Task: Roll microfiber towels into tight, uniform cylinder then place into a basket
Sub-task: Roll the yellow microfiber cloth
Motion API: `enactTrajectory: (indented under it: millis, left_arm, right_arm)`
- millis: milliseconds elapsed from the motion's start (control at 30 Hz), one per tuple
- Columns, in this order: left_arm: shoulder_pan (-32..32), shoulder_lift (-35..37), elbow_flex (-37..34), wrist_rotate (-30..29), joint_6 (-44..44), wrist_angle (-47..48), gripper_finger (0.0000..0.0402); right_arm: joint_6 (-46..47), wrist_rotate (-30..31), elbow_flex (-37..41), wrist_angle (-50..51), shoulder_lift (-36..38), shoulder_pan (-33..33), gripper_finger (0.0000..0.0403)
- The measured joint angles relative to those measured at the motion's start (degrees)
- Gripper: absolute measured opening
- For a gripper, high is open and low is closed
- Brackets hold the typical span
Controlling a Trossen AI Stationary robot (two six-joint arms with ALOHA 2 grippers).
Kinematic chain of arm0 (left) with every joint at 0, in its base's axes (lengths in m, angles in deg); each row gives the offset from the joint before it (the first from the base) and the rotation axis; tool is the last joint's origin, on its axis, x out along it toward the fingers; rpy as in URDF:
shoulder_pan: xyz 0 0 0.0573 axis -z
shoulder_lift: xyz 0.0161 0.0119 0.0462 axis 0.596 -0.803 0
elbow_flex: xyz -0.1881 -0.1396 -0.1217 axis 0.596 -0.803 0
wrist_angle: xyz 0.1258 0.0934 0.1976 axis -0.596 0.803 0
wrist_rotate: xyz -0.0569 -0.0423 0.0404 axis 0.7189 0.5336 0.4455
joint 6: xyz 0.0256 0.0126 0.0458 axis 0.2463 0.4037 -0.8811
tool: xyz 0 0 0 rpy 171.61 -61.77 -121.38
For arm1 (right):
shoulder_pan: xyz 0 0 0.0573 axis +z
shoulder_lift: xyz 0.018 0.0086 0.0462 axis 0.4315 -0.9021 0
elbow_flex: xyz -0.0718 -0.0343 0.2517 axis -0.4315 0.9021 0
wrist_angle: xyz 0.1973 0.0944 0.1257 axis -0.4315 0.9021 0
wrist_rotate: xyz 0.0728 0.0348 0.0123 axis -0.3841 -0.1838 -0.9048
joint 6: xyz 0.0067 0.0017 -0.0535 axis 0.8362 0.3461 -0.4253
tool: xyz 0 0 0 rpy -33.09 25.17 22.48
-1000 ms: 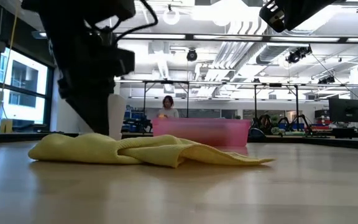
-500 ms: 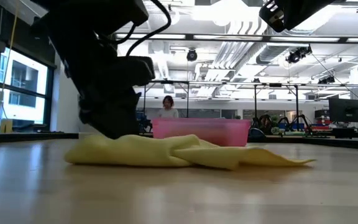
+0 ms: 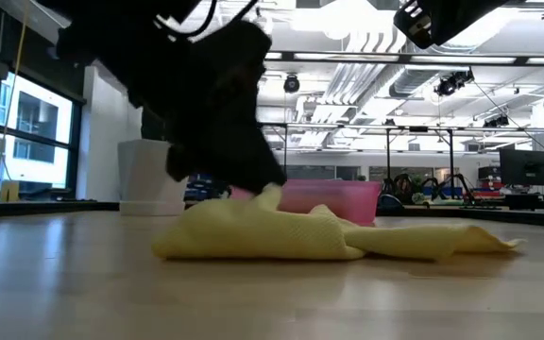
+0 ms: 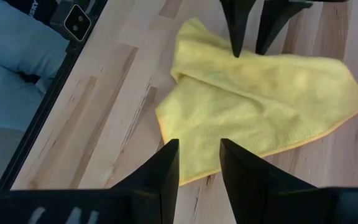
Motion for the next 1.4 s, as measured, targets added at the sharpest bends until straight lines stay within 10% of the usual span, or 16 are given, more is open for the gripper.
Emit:
enactTrajectory:
  millis: [633,1033,1400]
  left_arm:
    - [1.93,0.48,2.49,14.12,-4.03,-3.37,0.014]
    - [3.44,0.48,2.49,9.35,-2.99,-3.39,0.014]
    - [3.13,0.48,2.49,9.28,-1.92,-3.42,0.014]
  right_arm:
    - [-22.1,6.6,0.0,-0.76,0.0,-0.37,0.0108]
    - [24.05,2.53,0.0,-9.8,-0.13,0.07,0.0108]
    - [27.86,2.5,0.0,-19.43,-0.17,0.04,0.0108]
